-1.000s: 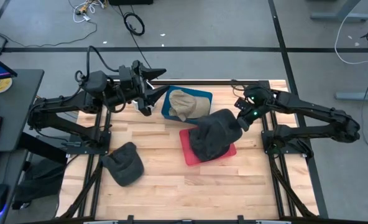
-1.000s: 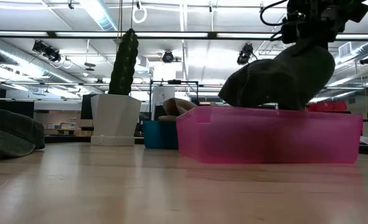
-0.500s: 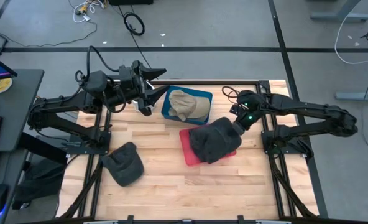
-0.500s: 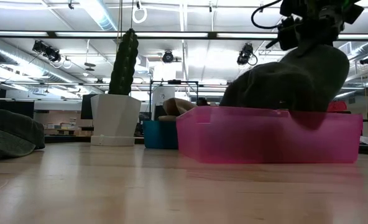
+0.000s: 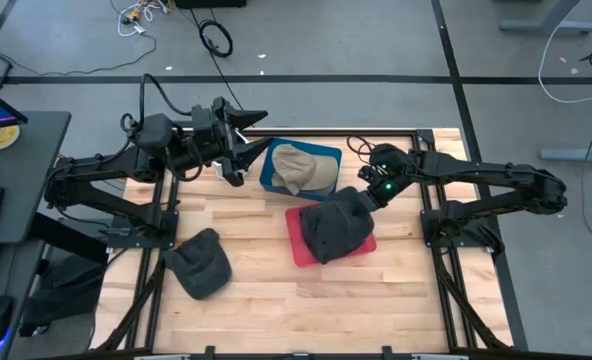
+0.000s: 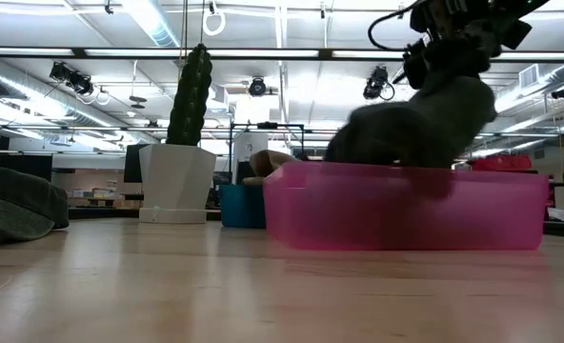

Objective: Pick & Place hat
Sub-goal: Put the right black cap into the red bin

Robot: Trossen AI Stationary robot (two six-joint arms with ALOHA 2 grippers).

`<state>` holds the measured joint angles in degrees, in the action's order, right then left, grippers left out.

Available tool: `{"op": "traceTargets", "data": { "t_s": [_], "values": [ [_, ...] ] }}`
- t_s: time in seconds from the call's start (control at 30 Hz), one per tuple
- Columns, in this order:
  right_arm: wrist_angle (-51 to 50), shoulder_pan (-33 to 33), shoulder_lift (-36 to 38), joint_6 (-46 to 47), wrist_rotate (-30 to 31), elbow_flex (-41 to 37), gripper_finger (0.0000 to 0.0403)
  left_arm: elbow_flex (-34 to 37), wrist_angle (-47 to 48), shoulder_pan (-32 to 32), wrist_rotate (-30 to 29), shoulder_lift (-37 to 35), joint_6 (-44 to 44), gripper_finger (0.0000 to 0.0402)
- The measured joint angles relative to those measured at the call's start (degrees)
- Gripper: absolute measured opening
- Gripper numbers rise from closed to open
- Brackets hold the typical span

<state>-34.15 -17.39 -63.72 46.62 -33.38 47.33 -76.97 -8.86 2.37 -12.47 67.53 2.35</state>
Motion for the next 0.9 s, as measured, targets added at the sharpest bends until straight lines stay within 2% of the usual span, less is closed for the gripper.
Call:
{"op": "traceTargets", "data": {
  "t_s": [0.3,0.9],
  "values": [
    [0.77,0.01,-1.4,3.86,-0.09,0.0,0.0004,0.0,0.02,0.0,0.0,0.0,0.31,0.03],
    [4.43,0.01,-10.13,2.83,1.03,-0.14,0.0004,0.0,0.24,0.0,0.01,0.02,0.47,0.03]
  ]
}}
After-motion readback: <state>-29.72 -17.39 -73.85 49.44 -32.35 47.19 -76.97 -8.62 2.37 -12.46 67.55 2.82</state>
